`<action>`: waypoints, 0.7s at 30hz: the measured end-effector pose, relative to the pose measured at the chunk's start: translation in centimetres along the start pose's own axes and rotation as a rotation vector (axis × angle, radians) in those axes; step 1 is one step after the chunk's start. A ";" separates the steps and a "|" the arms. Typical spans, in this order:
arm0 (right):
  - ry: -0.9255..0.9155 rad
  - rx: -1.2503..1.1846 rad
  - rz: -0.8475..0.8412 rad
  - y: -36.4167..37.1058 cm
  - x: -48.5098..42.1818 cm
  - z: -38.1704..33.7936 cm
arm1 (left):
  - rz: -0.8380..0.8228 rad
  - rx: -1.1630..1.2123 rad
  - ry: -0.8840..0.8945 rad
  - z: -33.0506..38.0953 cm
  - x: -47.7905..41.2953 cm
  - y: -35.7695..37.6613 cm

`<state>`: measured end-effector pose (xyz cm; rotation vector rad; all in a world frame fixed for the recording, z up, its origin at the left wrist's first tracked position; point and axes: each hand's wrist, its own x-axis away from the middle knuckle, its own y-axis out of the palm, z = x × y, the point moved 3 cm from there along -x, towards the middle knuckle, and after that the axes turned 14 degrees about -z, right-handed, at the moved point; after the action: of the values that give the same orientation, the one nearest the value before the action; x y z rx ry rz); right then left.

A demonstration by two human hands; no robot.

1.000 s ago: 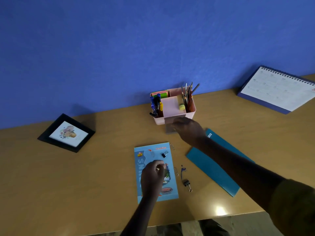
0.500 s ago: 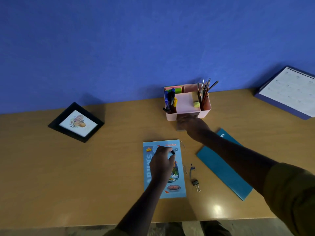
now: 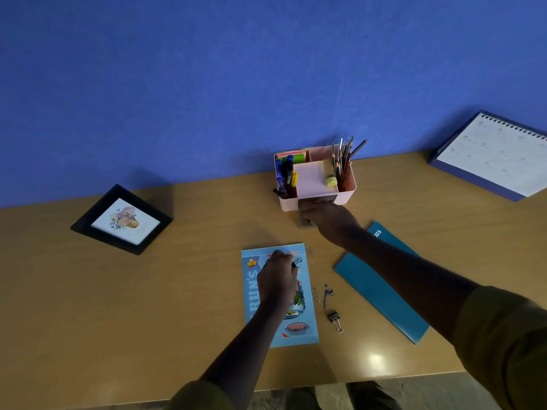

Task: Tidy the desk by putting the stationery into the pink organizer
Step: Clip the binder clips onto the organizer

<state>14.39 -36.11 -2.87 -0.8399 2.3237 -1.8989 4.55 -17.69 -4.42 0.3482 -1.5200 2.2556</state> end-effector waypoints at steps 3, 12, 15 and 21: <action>0.039 -0.042 0.098 -0.1 1.8 -0.4 | -0.020 -0.037 0.004 0.2 -0.3 -0.2; 0.113 -0.387 0.196 6.0 12.6 -4.4 | 0.029 0.110 0.061 1.5 -1.5 -2.6; 0.192 -0.435 0.065 9.4 15.7 -5.5 | 0.081 0.136 0.091 3.2 -2.6 -4.8; 0.296 -0.369 -0.086 12.1 19.0 -7.4 | 0.119 0.043 0.160 7.1 -5.5 -7.0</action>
<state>-9.10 -35.96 -6.19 -0.7321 2.9236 -1.7550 12.51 -22.95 1.71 0.0882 -1.4464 2.3475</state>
